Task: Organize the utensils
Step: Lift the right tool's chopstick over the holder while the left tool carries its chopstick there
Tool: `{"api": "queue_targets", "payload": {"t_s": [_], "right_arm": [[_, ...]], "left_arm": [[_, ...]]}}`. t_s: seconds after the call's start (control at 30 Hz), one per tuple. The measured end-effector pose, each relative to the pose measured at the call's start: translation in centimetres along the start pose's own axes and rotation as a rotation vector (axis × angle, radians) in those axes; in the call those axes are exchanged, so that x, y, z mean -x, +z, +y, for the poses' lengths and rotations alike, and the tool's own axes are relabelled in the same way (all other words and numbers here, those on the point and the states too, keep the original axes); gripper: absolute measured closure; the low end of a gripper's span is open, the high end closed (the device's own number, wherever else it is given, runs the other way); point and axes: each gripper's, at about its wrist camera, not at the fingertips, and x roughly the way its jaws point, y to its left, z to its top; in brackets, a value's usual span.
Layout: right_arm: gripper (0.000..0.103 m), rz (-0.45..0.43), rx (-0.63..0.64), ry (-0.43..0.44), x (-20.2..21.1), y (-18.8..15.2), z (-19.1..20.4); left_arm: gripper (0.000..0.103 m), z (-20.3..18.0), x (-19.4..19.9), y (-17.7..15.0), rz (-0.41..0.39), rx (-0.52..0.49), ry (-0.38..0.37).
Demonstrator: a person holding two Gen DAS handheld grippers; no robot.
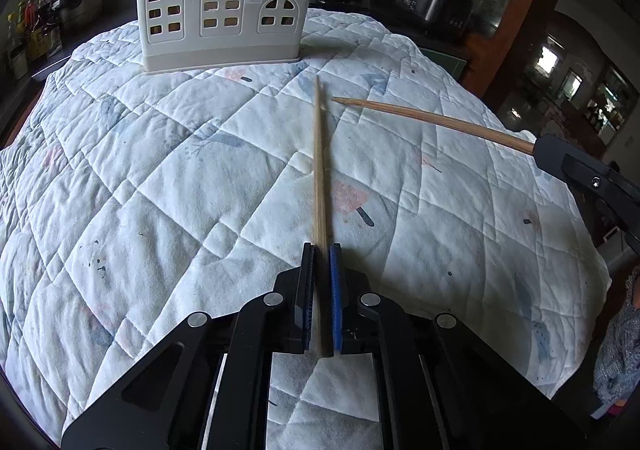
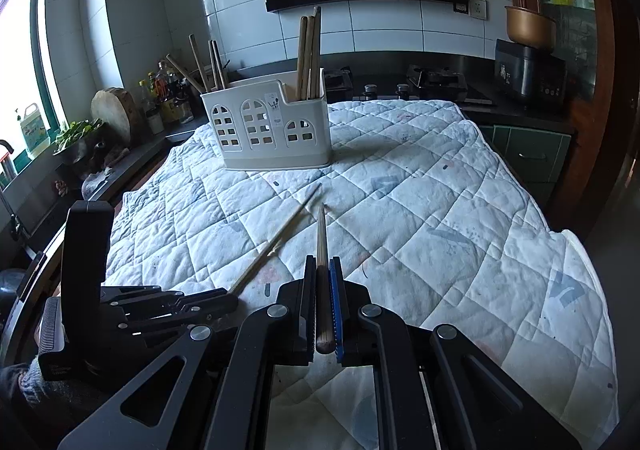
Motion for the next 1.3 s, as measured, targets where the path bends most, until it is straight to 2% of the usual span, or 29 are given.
{"api": "queue_targets", "payload": {"t_s": [0.1,0.67,0.9,1.03,1.3], "right_arm": [[0.096,-0.008,0.003,0.000,0.2,0.4,0.0],[0.096,-0.074,0.015,0.043,1.8,4.6,1.4],[0.096,-0.079,0.047,0.067,2.0,7.3,2.6],[0.096,-0.077,0.031,0.110,2.3,9.5,2.6],[0.096,-0.094,0.074,0.123,3.7,14.3,3.3]], "left_arm": [[0.097,0.3,0.6,0.2,-0.018,0.009,-0.003],[0.097,2.9,7.2,4.2,-0.230,-0.007,0.006],[0.097,3.6,9.1,5.8,-0.268,-0.032,-0.002],[0.097,4.2,9.9,6.9,-0.276,-0.038,-0.013],[0.097,5.1,11.7,9.6,-0.298,-0.057,-0.008]]}}
